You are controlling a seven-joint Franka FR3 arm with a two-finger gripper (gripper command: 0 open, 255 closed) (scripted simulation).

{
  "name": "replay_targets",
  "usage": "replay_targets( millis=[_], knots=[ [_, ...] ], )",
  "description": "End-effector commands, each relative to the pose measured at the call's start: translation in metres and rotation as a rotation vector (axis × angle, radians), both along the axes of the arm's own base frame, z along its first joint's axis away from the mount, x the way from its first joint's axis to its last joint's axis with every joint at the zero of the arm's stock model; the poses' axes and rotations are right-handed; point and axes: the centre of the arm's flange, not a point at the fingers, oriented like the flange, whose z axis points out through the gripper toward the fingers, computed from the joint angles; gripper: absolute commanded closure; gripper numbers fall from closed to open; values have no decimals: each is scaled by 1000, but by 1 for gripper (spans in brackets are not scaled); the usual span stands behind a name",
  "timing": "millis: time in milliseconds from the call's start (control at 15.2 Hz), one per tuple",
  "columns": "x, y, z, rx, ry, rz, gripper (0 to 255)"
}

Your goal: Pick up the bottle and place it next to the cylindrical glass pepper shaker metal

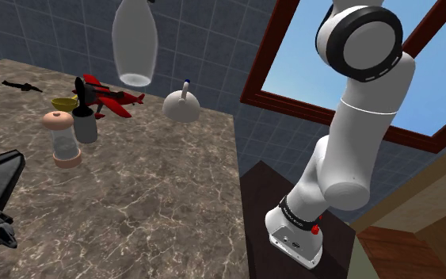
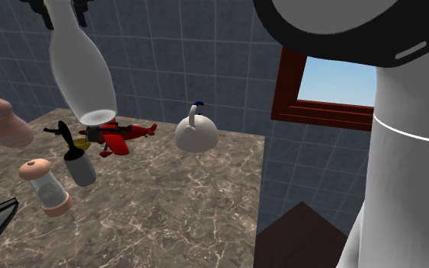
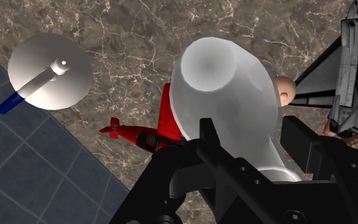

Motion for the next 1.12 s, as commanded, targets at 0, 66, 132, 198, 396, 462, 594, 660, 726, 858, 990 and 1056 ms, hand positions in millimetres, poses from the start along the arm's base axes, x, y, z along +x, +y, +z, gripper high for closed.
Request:
replay_targets(
  millis=[0, 66, 132, 198, 396, 462, 594, 660, 726, 858, 990, 1056],
  knots=[
    [0, -1, -9, 1, -1, 0, 255],
    [0, -1, -15, 1, -1, 0, 255],
    [0, -1, -20, 1, -1, 0, 255],
    [0, -1, -25, 1, -1, 0, 255],
    [0, -1, -41, 1, -1, 0, 255],
    [0, -1, -46, 1, -1, 0, 255],
    [0, -1, -57, 1, -1, 0, 255],
    [0, -1, -62, 1, -1, 0, 255],
    [0, -1, -67, 1, -1, 0, 255],
    [0, -1, -78, 1, -1, 0, 255],
    [0, -1, -88, 1, -1, 0, 255],
    [0, -1, -94, 1, -1, 0, 255]
  ],
)
